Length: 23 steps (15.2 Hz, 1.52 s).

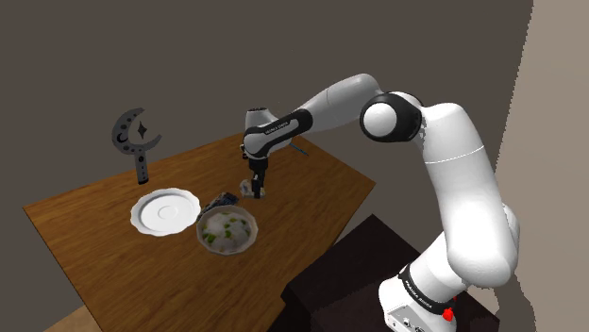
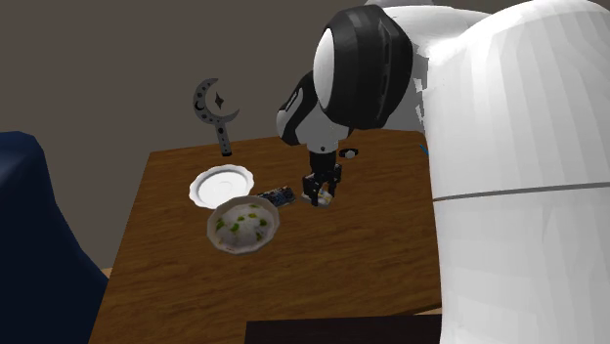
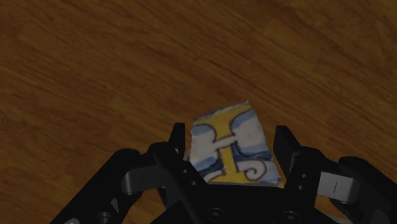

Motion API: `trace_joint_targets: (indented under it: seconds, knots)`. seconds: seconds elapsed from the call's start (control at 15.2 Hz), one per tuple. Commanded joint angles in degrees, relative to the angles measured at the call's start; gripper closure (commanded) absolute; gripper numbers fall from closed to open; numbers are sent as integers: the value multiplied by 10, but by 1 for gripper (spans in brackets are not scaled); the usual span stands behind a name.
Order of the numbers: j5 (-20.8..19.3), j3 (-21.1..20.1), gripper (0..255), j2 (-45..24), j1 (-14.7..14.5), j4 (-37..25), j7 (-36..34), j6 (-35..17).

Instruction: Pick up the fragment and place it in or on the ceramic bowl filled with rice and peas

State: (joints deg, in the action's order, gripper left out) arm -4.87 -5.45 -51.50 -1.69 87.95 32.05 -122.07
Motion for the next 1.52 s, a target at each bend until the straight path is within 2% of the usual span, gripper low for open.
trace_joint_targets:
  seconds: [0.0,1.45]
  knots:
    - [0,0,255,0,0,0,0,0]
    - [9,-8,255,118,6,28,4,90]
